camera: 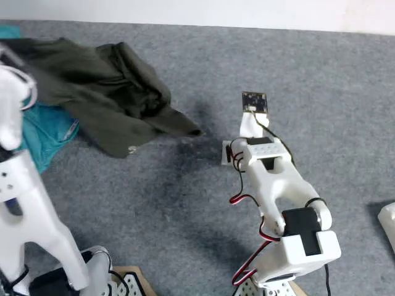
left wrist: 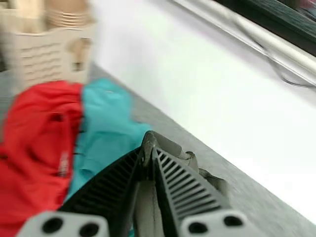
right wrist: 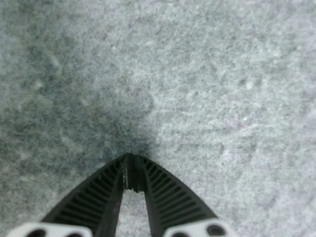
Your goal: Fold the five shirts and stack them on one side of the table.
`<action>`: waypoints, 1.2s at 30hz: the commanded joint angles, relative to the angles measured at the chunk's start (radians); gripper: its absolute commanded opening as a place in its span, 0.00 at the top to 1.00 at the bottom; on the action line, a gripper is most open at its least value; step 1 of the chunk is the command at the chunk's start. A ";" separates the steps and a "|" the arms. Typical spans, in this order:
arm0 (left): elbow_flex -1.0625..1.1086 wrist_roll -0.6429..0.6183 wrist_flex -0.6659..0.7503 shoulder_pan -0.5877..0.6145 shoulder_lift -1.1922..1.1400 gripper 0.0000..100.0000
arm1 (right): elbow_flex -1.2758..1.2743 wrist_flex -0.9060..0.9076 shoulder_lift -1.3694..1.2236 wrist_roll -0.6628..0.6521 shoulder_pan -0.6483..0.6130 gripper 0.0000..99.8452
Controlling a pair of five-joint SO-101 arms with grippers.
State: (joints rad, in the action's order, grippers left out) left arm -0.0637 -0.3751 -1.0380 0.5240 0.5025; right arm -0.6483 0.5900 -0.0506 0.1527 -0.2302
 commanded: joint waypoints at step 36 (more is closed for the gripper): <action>0.921 0.028 0.348 0.240 0.027 0.99 | 0.051 -0.031 0.041 -0.157 -0.456 0.77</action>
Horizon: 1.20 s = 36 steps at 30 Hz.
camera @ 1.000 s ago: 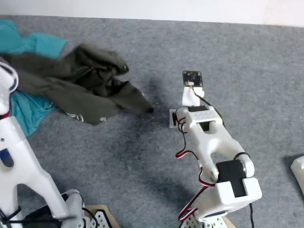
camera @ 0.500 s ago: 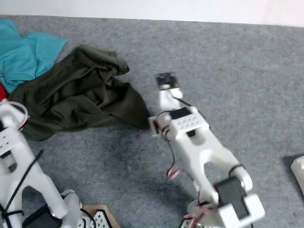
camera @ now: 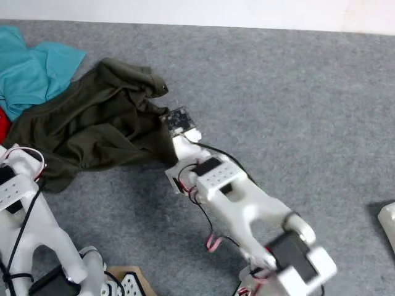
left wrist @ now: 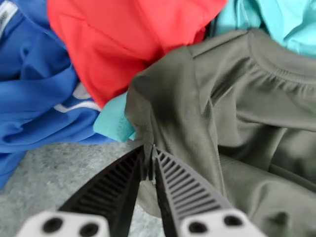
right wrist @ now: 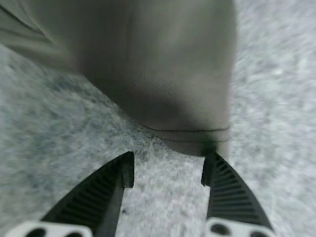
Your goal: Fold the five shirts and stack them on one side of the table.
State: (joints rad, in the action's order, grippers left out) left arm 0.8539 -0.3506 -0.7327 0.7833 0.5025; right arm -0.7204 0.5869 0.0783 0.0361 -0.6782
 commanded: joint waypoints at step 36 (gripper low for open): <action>0.036 0.003 0.046 -0.022 0.025 0.99 | 0.800 -0.186 -0.183 -0.080 0.553 0.99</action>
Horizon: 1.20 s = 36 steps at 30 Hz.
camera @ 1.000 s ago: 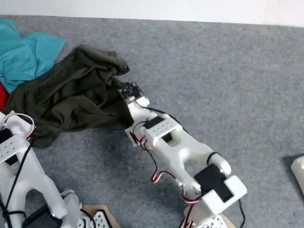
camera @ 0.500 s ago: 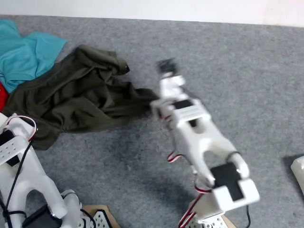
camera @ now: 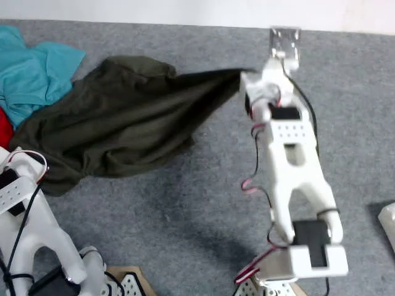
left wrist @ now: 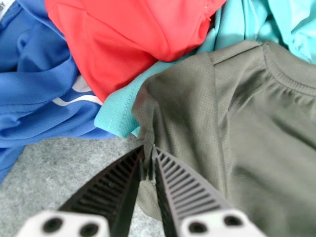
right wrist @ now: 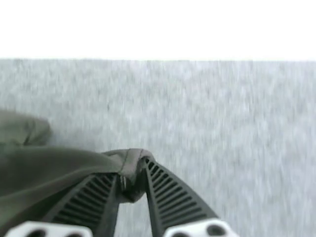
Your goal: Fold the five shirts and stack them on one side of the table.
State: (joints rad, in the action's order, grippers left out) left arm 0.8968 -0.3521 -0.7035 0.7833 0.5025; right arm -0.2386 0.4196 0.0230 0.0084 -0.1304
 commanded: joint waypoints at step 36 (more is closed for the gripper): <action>0.070 0.005 0.104 -0.047 0.027 0.99 | 1.897 1.348 -0.895 0.063 -0.108 0.76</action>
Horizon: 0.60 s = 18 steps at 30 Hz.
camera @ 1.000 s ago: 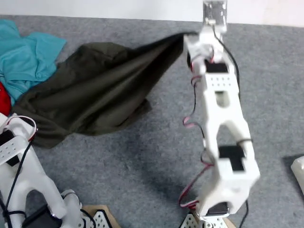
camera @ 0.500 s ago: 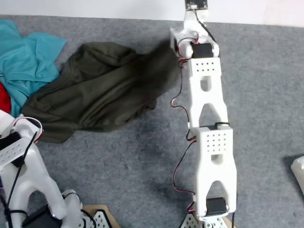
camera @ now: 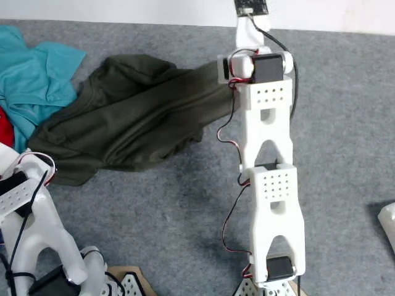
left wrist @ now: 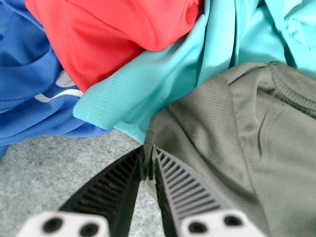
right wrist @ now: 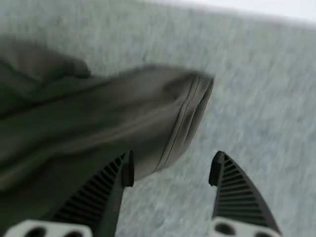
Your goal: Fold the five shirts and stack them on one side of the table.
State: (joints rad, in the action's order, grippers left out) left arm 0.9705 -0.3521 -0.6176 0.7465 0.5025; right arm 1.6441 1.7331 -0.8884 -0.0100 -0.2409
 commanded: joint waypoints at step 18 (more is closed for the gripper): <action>-0.004 0.005 0.018 -0.012 0.021 0.99 | -0.734 0.027 0.341 0.087 -0.114 0.76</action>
State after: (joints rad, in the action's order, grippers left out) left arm 0.9705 -0.3521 -0.6176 0.7465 0.5025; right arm 1.0334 1.7530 -0.6874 0.0652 -0.3360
